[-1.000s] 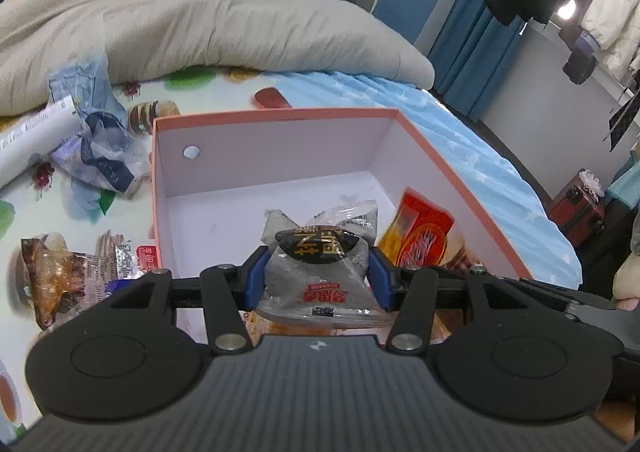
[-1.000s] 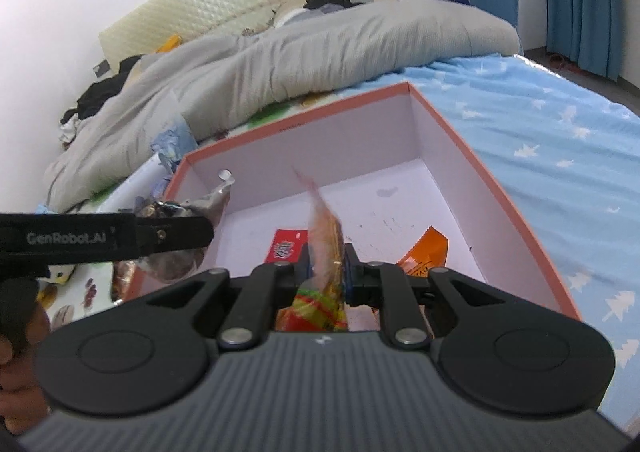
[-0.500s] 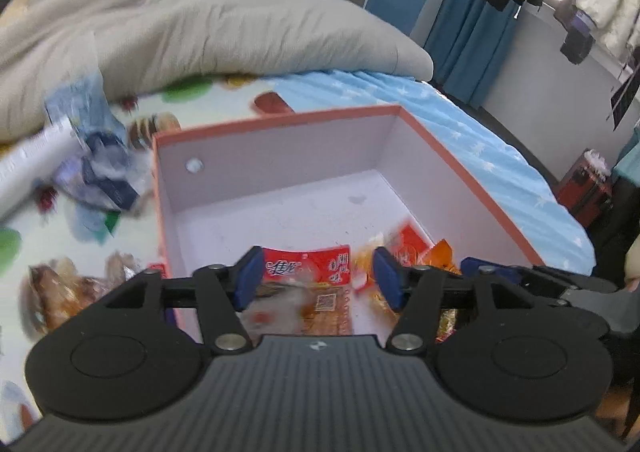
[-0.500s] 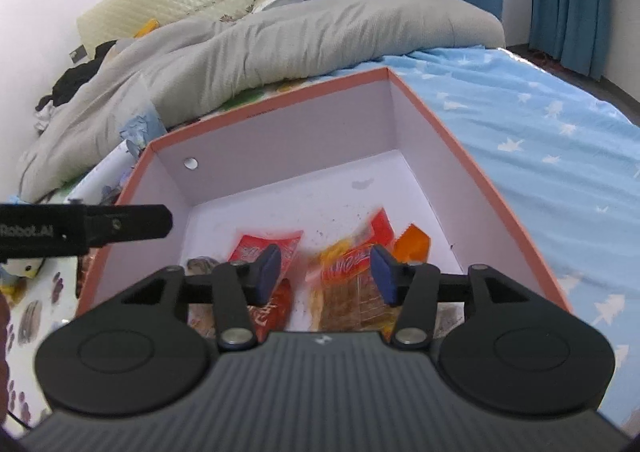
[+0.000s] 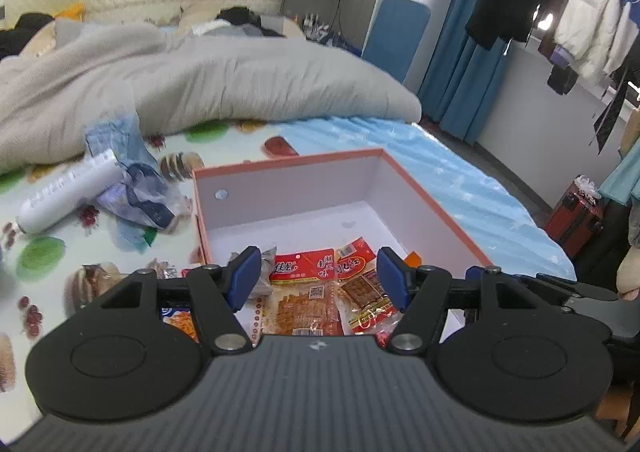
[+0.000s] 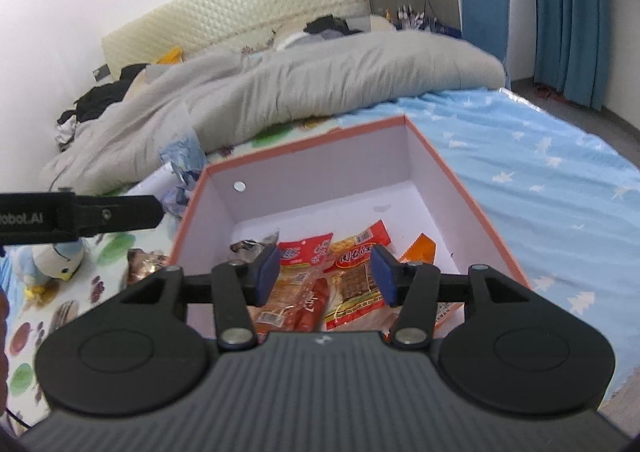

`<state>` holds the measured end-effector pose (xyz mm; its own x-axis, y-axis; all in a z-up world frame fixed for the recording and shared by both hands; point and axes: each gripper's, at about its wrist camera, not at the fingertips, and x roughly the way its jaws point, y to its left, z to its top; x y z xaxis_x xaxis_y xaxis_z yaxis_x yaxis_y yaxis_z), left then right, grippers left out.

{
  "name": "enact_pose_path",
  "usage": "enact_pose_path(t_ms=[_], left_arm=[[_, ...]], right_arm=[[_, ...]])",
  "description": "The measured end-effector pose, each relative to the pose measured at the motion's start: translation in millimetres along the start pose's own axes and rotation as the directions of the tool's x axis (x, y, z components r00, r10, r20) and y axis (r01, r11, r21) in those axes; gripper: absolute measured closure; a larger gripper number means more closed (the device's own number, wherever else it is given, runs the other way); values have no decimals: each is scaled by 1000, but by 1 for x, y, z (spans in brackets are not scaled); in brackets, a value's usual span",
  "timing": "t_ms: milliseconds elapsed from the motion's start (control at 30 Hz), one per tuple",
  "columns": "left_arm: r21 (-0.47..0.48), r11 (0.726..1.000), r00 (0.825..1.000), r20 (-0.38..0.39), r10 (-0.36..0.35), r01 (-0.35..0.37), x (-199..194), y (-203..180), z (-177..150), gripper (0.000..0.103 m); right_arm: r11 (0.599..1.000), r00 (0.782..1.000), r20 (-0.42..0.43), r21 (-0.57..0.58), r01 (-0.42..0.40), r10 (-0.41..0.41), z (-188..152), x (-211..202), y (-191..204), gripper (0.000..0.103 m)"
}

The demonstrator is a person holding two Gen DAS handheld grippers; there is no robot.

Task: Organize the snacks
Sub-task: 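Raise both tools from the box and move back toward the snack pile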

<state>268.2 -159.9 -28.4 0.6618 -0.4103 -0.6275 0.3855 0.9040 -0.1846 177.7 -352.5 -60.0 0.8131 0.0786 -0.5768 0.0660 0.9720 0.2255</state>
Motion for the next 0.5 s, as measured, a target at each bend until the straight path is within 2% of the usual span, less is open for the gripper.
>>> enact_pose_path(t_ms=[267, 500], left_arm=[[11, 1000, 997, 79, 5, -6, -74, -3, -15, 34], [3, 1000, 994, 104, 21, -22, -126, 0, -38, 34]], right_arm=[[1000, 999, 54, -20, -7, 8, -10, -46, 23, 51], [999, 995, 88, -7, -43, 43, -24, -77, 41, 51]])
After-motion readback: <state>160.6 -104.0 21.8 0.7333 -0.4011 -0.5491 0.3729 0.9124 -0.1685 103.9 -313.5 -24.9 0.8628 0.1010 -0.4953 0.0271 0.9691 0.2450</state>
